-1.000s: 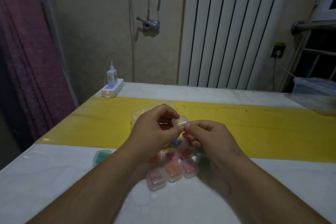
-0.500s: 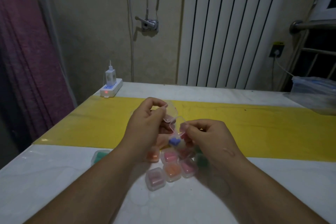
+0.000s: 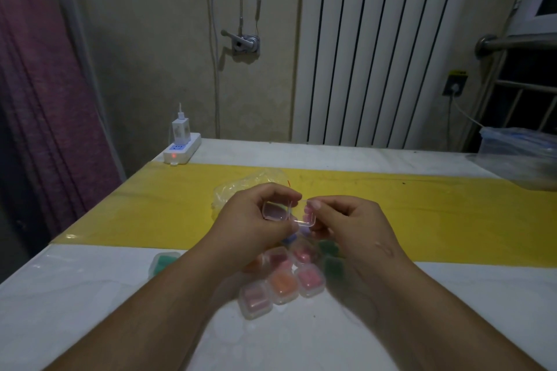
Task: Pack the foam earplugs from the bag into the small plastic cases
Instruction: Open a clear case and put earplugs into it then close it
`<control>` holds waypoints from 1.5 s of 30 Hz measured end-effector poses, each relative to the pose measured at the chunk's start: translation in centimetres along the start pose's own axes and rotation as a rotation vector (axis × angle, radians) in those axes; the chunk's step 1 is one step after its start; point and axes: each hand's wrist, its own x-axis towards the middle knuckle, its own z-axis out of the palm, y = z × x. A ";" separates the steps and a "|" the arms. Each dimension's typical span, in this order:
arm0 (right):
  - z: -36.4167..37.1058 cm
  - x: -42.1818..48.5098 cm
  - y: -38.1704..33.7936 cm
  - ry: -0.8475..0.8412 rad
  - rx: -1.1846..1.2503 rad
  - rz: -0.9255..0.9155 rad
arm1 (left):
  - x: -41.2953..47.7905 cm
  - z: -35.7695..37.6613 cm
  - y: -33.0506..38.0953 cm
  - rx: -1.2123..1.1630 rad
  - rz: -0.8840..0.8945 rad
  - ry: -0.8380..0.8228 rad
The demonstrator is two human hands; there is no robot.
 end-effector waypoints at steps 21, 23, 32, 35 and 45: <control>0.5 -1.1 -0.9 0.107 -0.309 -0.298 | 0.5 0.5 -0.8 0.018 0.019 0.061; 0.6 -1.2 -0.9 0.097 -0.304 -0.297 | 0.5 0.5 -0.7 0.020 0.016 0.057; 0.8 -0.5 -0.1 0.160 -0.535 -0.300 | 0.5 0.4 -0.6 -0.107 -0.006 0.060; 1.0 -0.7 -0.3 0.183 -0.466 -0.278 | 0.4 0.5 -0.6 -0.096 -0.017 0.040; 1.1 -0.8 -0.5 0.089 -0.173 -0.075 | 0.4 0.5 -0.4 -0.027 -0.017 0.061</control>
